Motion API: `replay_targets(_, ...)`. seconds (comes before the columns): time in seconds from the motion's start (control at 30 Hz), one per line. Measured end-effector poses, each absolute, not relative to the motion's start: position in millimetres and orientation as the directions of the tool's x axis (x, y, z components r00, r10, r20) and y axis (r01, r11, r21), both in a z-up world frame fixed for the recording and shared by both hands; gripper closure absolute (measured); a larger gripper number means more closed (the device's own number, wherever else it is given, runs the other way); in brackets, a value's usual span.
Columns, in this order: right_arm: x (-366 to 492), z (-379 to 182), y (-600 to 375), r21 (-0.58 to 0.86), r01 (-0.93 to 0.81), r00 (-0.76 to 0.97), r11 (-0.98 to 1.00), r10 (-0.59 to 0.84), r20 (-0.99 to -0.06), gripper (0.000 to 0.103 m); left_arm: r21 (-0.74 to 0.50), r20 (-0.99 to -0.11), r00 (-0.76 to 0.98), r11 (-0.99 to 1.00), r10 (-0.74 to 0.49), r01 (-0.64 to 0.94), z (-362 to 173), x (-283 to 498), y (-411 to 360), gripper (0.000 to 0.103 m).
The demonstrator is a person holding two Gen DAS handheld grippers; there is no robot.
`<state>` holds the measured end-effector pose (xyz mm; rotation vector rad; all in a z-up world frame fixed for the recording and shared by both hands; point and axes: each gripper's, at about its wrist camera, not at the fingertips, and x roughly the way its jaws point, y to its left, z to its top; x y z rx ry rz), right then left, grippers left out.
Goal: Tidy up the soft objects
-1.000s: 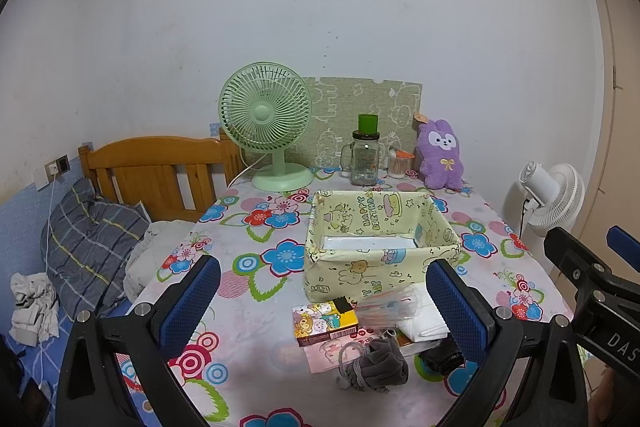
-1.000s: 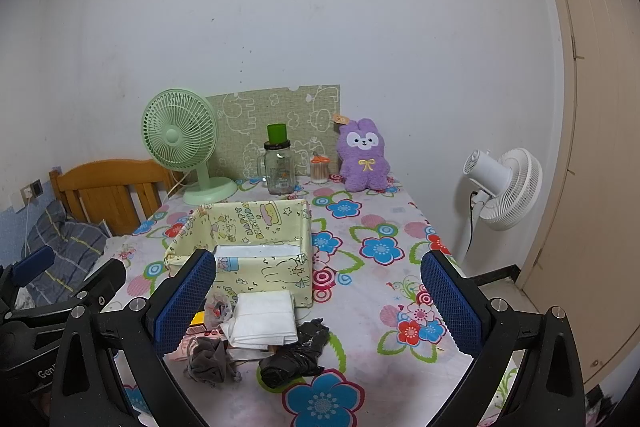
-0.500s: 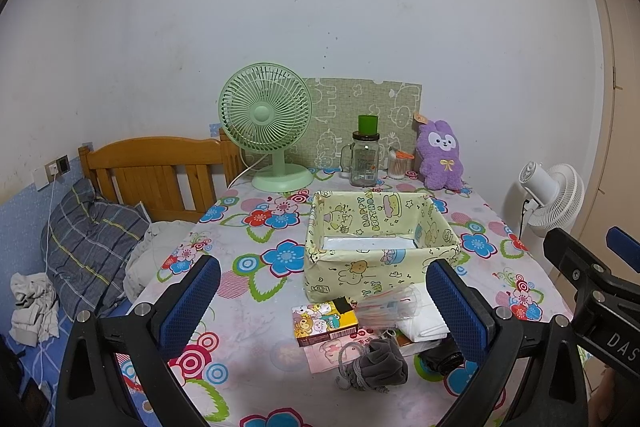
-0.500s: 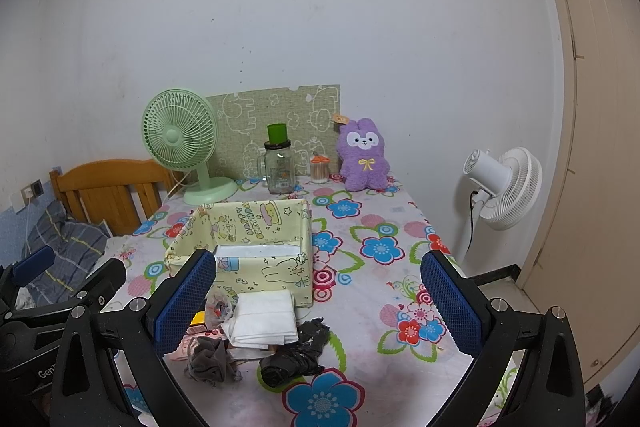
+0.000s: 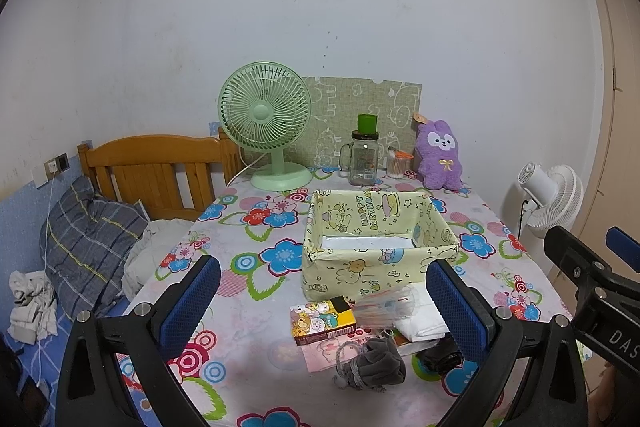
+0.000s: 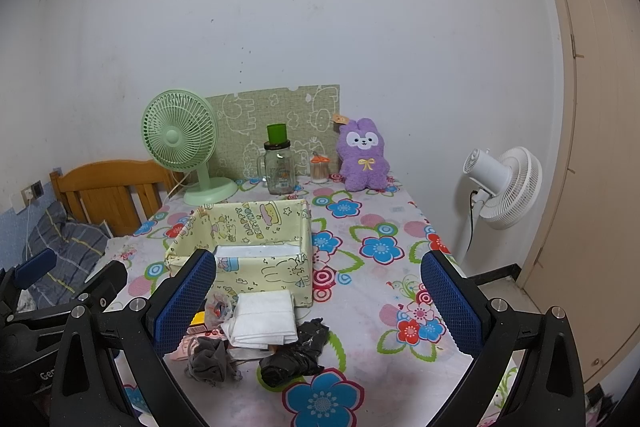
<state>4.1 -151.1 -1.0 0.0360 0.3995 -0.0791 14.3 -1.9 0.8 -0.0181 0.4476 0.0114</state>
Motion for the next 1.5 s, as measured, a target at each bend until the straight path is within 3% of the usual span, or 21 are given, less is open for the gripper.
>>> replay_targets(0.57, 15.5, -14.1, -152.6, 0.037, 0.066, 0.905, 0.997, -0.044, -0.422, 0.005, -0.022, -0.476, 0.879, 1.0, -0.026, 0.018, -17.1, 27.9, -9.0, 0.006)
replay_targets(1.5, 57.9, -69.5, -149.7, 0.057, 0.015, 0.832, 0.998, 0.019, -0.555, 0.009, -0.032, -0.595, 0.798, 0.995, -0.097, 0.097, -73.8, 57.8, -28.7, 0.012)
